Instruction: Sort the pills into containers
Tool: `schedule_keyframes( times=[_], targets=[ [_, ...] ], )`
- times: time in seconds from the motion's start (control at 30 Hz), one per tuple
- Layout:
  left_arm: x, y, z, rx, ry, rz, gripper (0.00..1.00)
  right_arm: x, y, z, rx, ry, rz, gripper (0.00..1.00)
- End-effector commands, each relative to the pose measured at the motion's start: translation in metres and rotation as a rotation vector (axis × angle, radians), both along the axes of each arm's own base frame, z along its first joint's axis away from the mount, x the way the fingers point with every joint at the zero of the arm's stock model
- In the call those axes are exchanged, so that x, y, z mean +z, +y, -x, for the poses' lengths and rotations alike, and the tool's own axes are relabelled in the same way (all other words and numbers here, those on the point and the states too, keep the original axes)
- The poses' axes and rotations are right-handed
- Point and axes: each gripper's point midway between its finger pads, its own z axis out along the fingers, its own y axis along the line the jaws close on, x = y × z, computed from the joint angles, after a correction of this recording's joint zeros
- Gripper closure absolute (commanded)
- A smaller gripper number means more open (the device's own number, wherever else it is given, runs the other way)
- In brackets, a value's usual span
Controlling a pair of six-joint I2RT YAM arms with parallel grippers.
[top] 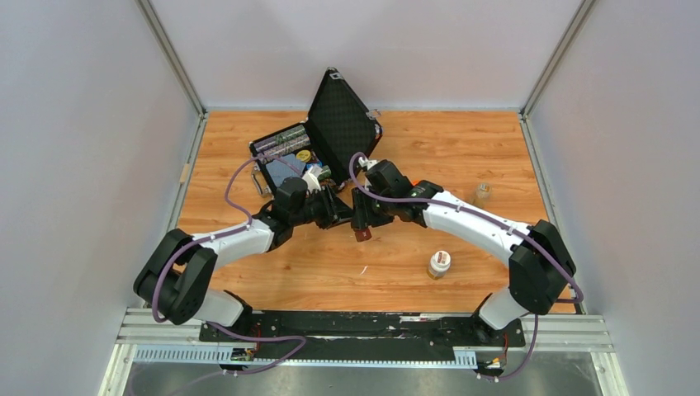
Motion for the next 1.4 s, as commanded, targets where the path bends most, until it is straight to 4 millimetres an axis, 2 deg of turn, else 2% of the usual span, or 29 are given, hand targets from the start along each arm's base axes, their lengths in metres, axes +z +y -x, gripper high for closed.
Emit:
schedule_keyframes(
  times=[0.0,0.13,0.23,0.3,0.53,0.63,0.77,0.87,1.0,1.17,1.23,1.3,1.37],
  targets=[
    [0.023,-0.012,-0.004,-0.035,-0.034,0.071,0.66,0.045,0.017,-0.013,0.009,-0.082,-0.139,0.66],
    [0.024,-0.013,-0.003,-0.033,-0.029,0.08,0.8,0.042,0.015,-0.011,0.026,-0.061,-0.146,0.68],
    [0.025,-0.013,-0.003,-0.038,-0.031,0.081,0.95,0.042,0.015,-0.008,0.055,-0.043,-0.166,0.68],
    [0.025,-0.012,-0.003,-0.039,-0.036,0.078,1.0,0.043,0.016,-0.006,0.079,-0.035,-0.183,0.68],
    [0.029,-0.01,-0.006,-0.061,-0.09,0.064,1.0,0.049,0.015,0.005,0.192,0.011,-0.265,0.66],
    [0.035,-0.009,-0.006,-0.075,-0.115,0.065,1.0,0.046,0.008,0.001,0.171,0.017,-0.263,0.62],
    [0.036,-0.004,-0.008,-0.07,-0.128,0.052,1.0,0.037,-0.012,-0.016,0.038,-0.027,-0.197,0.5],
    [0.036,0.0,-0.01,-0.06,-0.125,0.047,1.0,0.032,-0.028,-0.029,-0.067,-0.065,-0.141,0.48],
    [0.037,0.003,-0.013,-0.048,-0.121,0.044,1.0,0.025,-0.042,-0.034,-0.142,-0.075,-0.089,0.47],
    [0.038,0.005,-0.016,-0.042,-0.122,0.046,1.0,0.011,-0.054,-0.036,-0.196,-0.06,-0.046,0.5],
    [0.04,0.006,-0.017,-0.039,-0.124,0.048,1.0,0.005,-0.057,-0.036,-0.207,-0.045,-0.037,0.55],
    [0.042,0.007,-0.018,-0.039,-0.131,0.051,1.0,0.0,-0.056,-0.036,-0.2,-0.022,-0.036,0.65],
    [0.043,0.006,-0.019,-0.044,-0.14,0.052,1.0,-0.003,-0.05,-0.034,-0.167,0.004,-0.052,0.68]
  ],
)
